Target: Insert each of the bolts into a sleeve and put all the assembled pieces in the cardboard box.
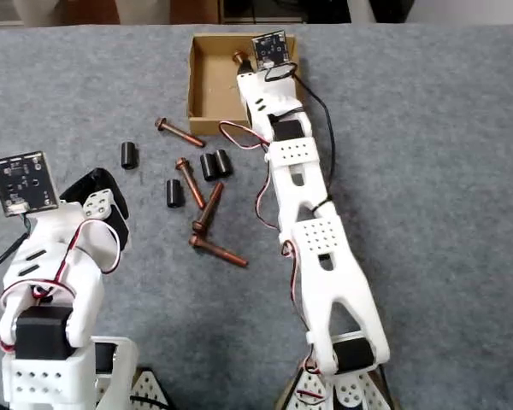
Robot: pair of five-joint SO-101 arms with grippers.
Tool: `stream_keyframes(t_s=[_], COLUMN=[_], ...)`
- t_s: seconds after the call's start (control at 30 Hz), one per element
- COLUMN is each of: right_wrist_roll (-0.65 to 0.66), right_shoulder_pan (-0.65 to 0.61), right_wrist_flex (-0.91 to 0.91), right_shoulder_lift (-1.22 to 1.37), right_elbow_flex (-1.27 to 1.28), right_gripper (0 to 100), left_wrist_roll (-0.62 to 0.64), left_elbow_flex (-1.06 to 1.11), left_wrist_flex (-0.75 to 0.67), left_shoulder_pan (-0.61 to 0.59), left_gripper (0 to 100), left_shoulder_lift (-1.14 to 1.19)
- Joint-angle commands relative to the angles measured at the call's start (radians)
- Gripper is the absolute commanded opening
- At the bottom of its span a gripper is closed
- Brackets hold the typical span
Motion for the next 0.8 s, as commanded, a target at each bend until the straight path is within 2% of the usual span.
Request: stream_keyframes(t_s=[0.0, 0.1, 0.2, 0.3, 0.4, 0.6, 0.77], right_wrist_roll=[0.011, 0.011, 0.009, 0.009, 0.009, 0.009, 0.014], right_shoulder_pan=[0.033, 0.031, 0.031, 0.030, 0.030, 0.036, 0.170], right_wrist_flex=[0.066, 0.259, 0.431, 0.614, 0.824, 1.312, 1.335], right_shoulder_lift=[-0.051, -0.153, -0.282, -0.400, -0.519, -0.742, -0.828], right_elbow_flex=[-0.067, -0.067, -0.065, -0.065, -0.065, -0.064, -0.025], right_gripper=[22.1, 16.4, 0.0, 3.6, 0.2, 0.2, 0.2], left_wrist_roll=[0.009, 0.015, 0.061, 0.080, 0.103, 0.103, 0.109], left_elbow_flex=[-0.009, -0.008, -0.031, -0.078, -0.158, -0.299, -0.350], left_wrist_flex=[0.005, 0.021, 0.054, 0.060, 0.060, 0.064, 0.060], left_shoulder_pan=[-0.005, -0.005, -0.009, -0.009, -0.006, -0.003, 0.011], left_gripper=[2, 9, 13, 13, 13, 13, 13], left_shoulder_lift=[0.001, 0.002, 0.031, 0.137, 0.289, 0.591, 0.736])
